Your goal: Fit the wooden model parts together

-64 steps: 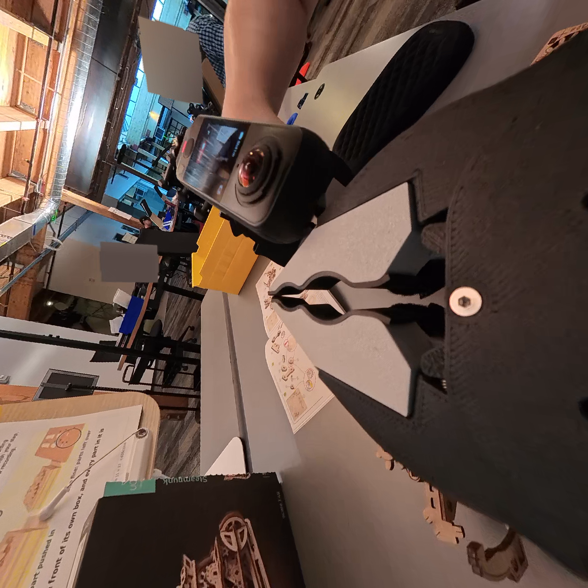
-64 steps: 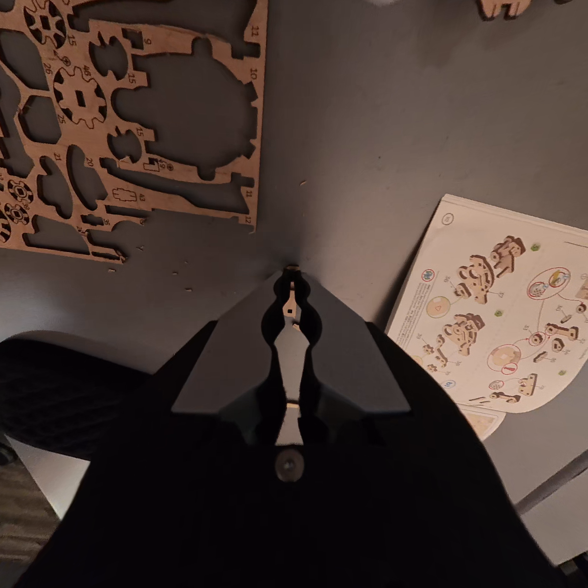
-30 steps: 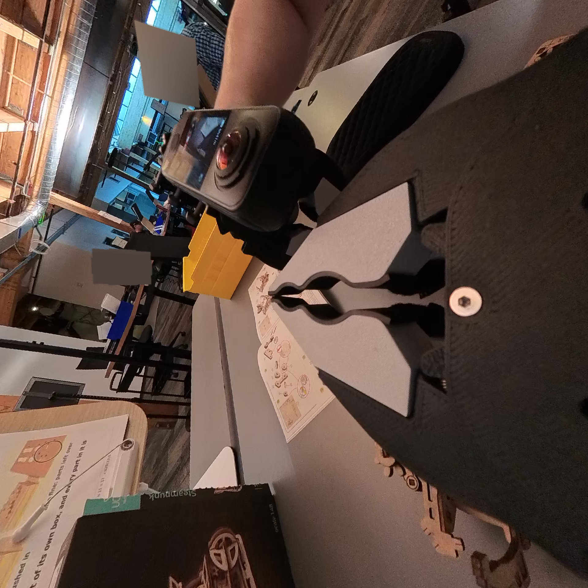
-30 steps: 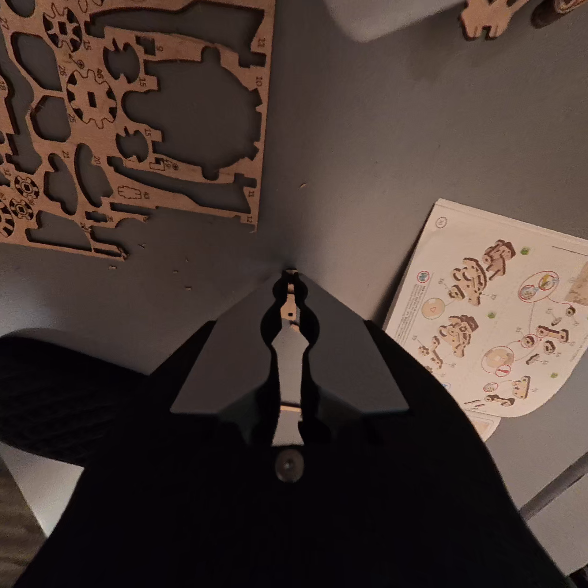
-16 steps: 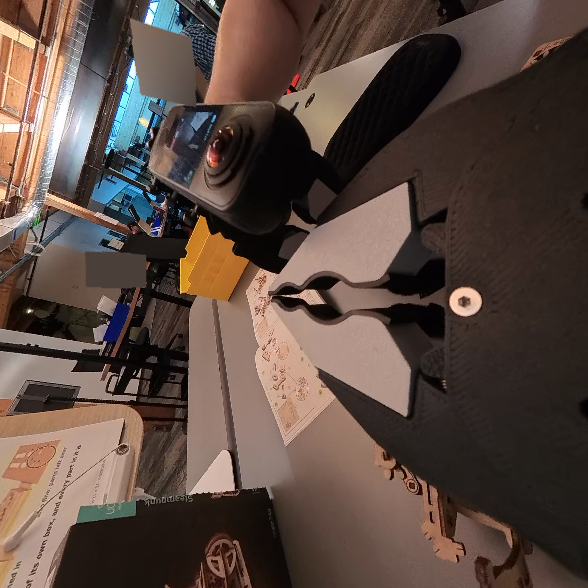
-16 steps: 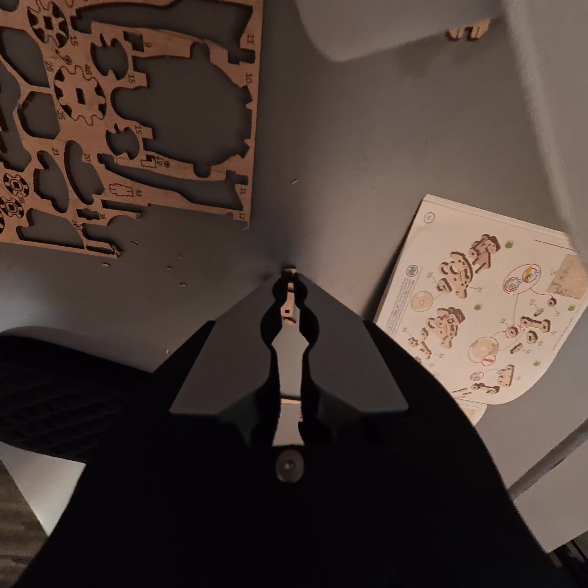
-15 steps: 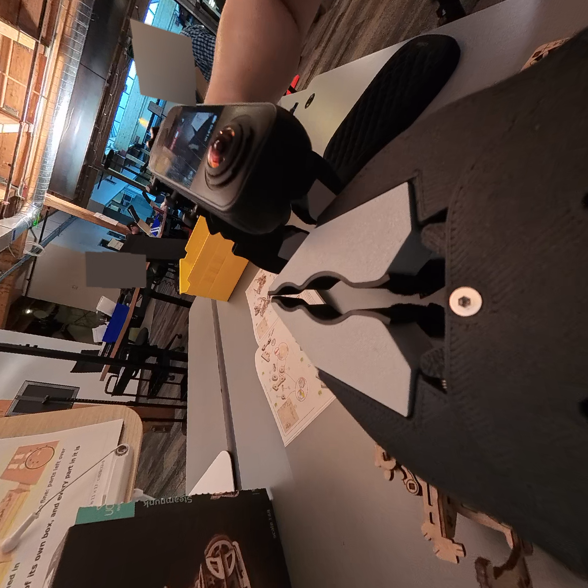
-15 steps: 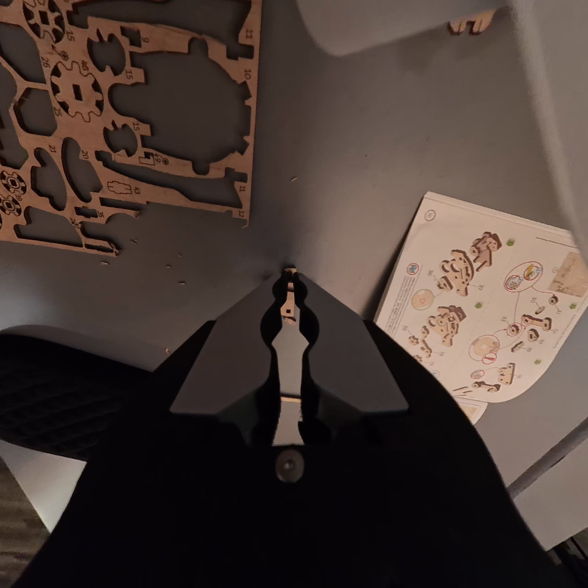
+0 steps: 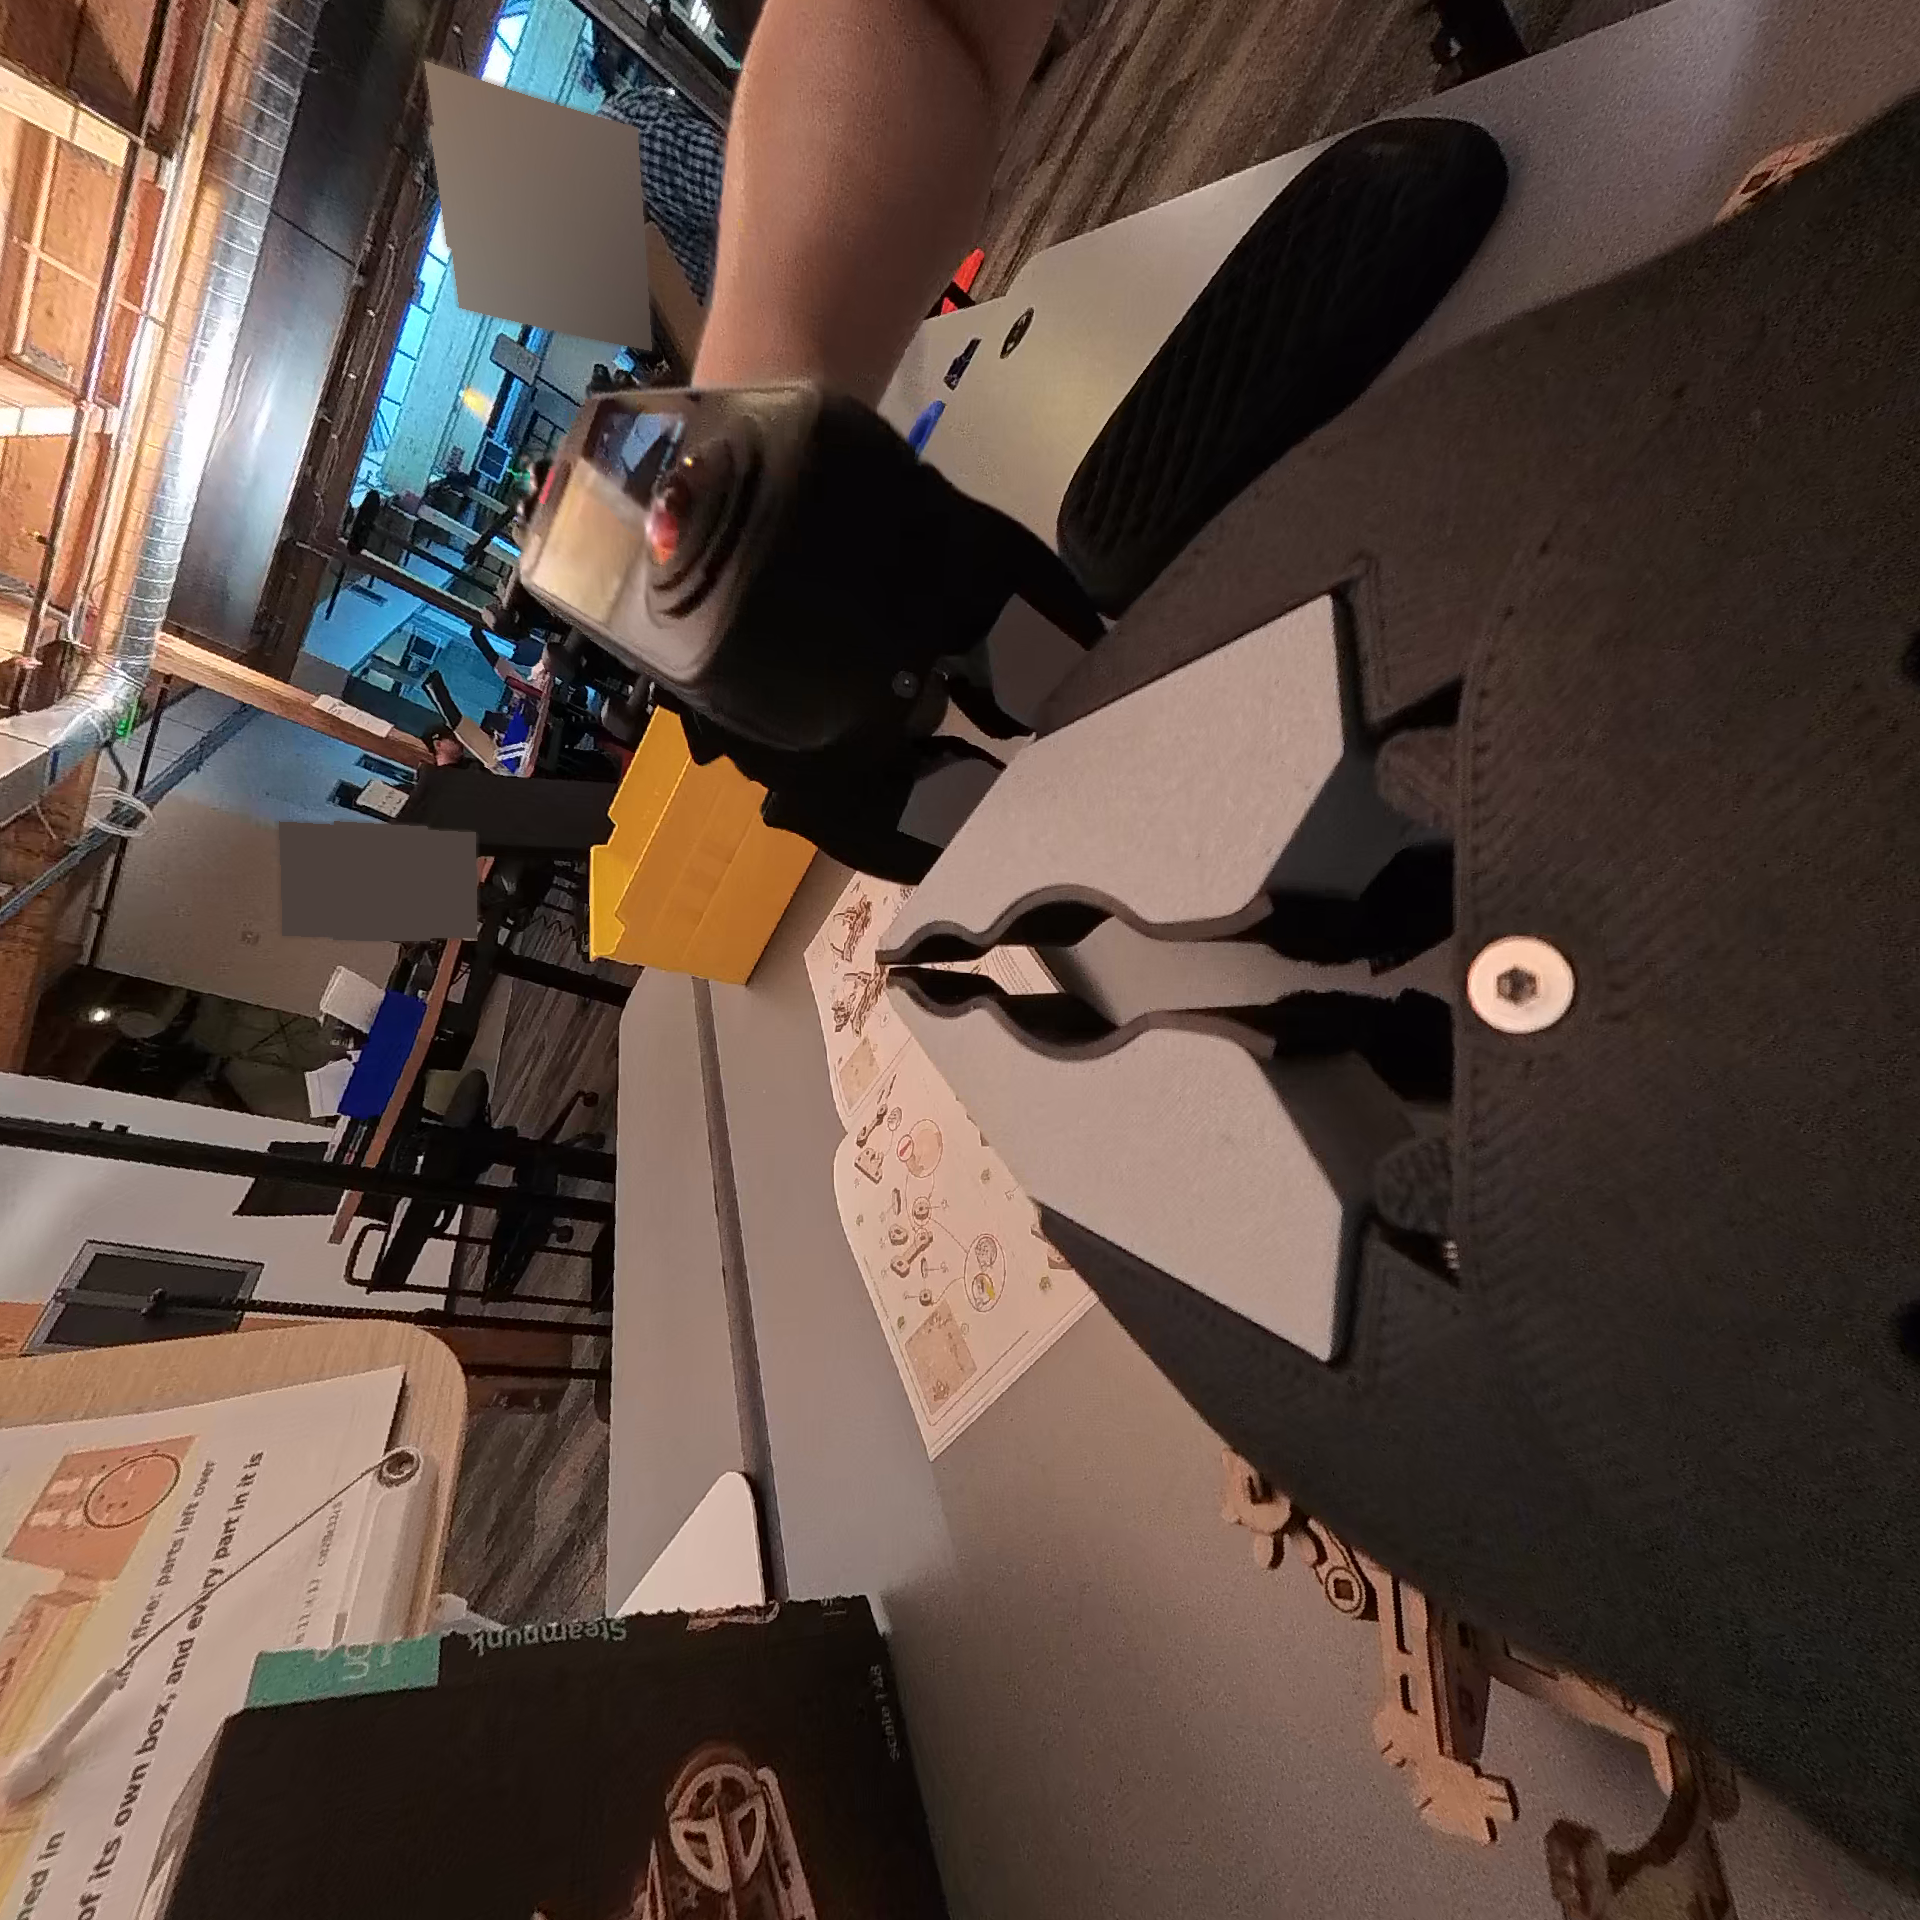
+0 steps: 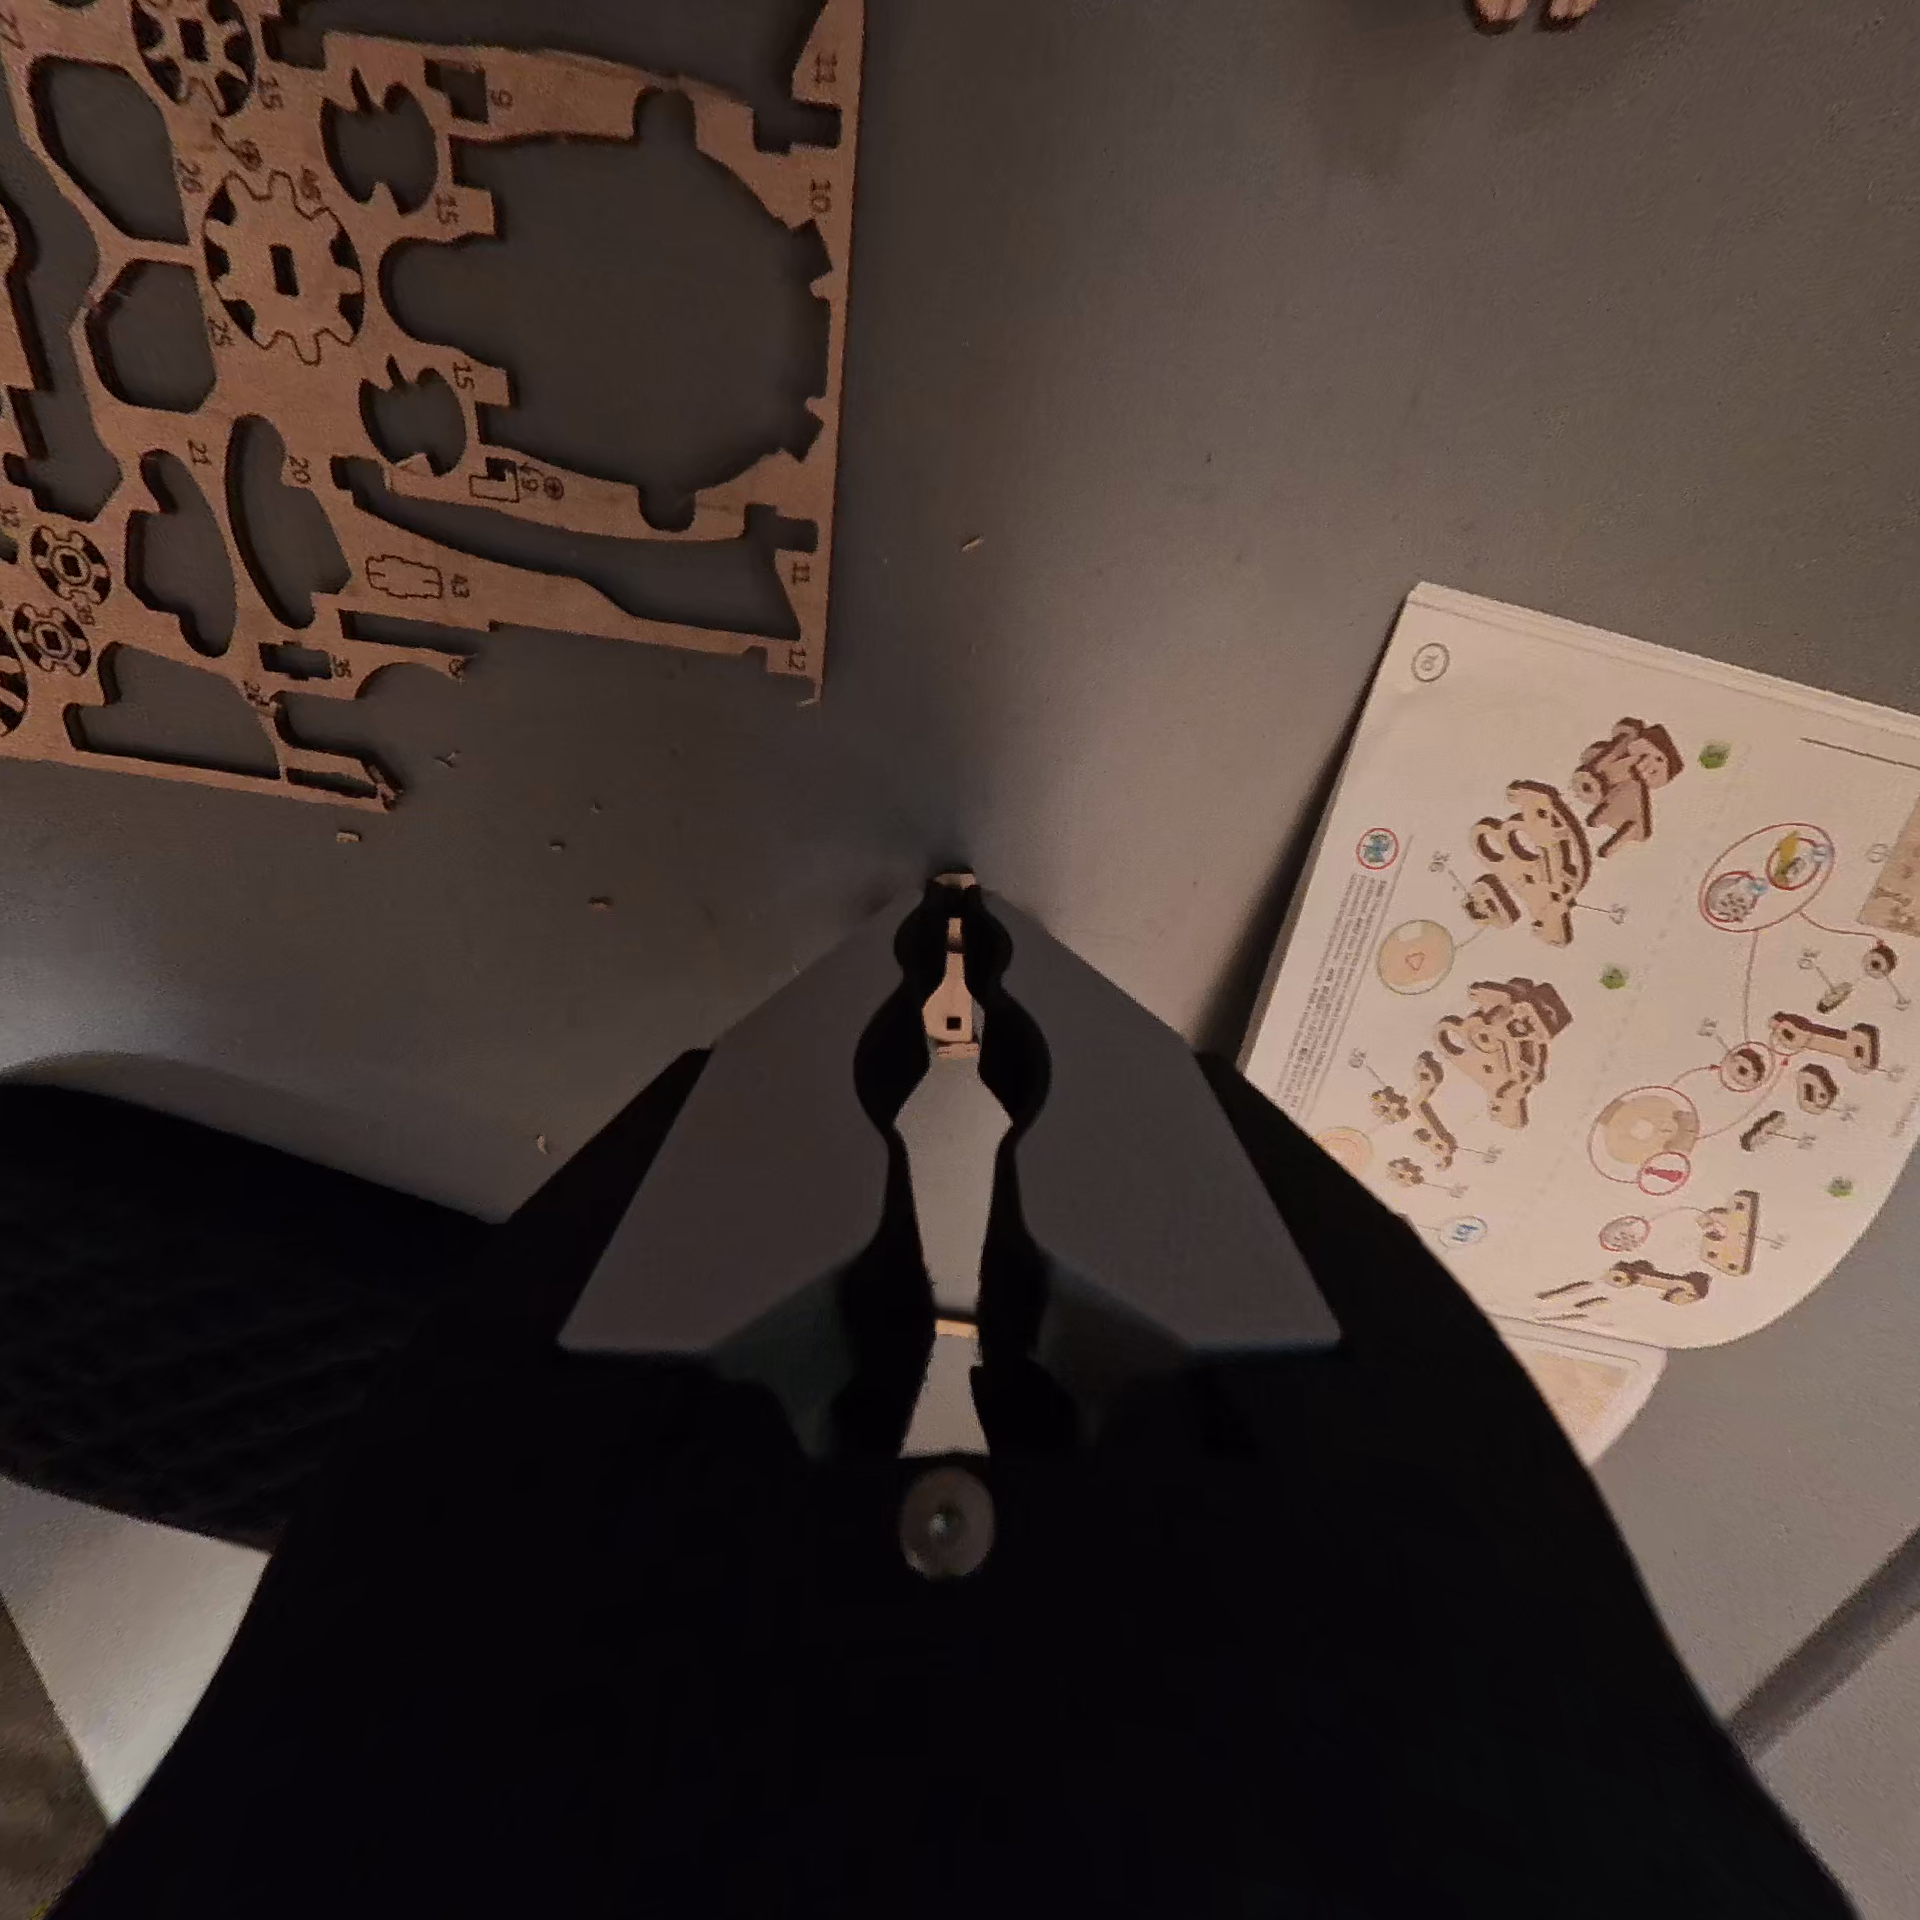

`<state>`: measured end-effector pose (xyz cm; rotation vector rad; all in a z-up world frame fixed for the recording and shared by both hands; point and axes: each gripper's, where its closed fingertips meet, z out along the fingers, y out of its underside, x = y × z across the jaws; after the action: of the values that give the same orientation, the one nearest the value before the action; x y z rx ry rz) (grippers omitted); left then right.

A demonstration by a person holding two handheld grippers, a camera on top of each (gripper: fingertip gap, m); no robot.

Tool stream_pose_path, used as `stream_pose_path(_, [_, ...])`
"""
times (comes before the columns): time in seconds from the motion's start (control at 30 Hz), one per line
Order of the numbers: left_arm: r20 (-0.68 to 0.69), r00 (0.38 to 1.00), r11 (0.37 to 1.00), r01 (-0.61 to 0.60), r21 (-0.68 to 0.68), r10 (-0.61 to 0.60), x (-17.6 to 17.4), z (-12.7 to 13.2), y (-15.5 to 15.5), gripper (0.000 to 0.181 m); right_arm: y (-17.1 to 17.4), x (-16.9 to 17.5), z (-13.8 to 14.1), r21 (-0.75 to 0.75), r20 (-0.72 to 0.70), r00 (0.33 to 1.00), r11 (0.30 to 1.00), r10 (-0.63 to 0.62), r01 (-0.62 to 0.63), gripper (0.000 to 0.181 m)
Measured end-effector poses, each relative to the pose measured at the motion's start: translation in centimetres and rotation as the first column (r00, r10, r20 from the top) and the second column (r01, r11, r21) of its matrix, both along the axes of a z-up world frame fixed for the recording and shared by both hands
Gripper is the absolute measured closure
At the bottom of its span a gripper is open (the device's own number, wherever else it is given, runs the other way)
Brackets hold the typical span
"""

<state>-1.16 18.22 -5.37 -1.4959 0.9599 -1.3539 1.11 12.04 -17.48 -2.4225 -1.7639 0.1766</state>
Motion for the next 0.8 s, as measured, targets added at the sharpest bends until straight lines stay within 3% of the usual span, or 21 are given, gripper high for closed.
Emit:
stream_pose_path(0.47, [-0.002,1.0,1.0,0.004,-0.004,-0.004,0.03,-0.07,-0.12,0.181,-0.12,0.3,0.04,0.098,-0.107,0.994,0.995,0.013,-0.002,0.18])
stream_pose_path(0.63, [-0.004,1.0,1.0,0.008,-0.006,-0.008,0.09,-0.11,-0.25,0.181,-0.13,0.36,0.06,0.086,-0.201,0.979,0.995,-0.034,0.052,0.18])
stream_pose_path(0.8, [-0.003,1.0,1.0,0.004,-0.004,-0.004,0.09,-0.08,-0.16,0.181,-0.15,0.41,-0.01,0.088,-0.106,0.994,0.996,-0.008,0.017,0.18])
